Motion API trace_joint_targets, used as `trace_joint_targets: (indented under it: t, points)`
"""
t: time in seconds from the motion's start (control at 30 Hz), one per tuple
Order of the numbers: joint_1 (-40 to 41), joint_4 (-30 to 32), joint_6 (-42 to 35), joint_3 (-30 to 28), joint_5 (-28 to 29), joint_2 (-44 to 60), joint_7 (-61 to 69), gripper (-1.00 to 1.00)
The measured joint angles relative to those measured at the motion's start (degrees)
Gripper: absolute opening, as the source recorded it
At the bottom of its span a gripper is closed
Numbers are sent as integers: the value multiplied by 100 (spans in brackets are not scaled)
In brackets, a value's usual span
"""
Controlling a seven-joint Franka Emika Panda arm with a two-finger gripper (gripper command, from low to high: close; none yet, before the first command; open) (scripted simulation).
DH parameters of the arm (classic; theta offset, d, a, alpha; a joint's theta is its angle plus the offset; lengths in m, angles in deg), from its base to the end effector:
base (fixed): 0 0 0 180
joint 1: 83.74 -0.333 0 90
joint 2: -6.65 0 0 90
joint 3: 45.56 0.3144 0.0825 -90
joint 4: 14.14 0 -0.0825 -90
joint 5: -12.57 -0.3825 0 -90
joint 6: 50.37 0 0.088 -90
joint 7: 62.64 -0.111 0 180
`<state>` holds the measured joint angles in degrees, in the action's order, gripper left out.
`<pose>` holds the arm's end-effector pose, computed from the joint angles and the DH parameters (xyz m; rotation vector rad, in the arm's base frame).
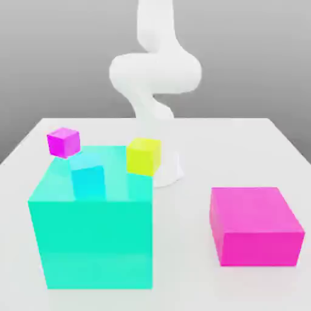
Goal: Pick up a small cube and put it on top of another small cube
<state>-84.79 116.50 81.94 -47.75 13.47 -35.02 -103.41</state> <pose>0.3738 -0.0133 0.6915 -2.5230 0.9582 -1.0021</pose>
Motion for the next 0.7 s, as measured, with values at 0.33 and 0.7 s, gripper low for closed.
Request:
trace_joint_targets:
  t: [0.33, 0.7]
  points:
    - [-403, -462, 211, -1000, 75, 1648, 2268, 0]
    - [-555, -962, 440, -1996, -564, 3500, 5229, 0]
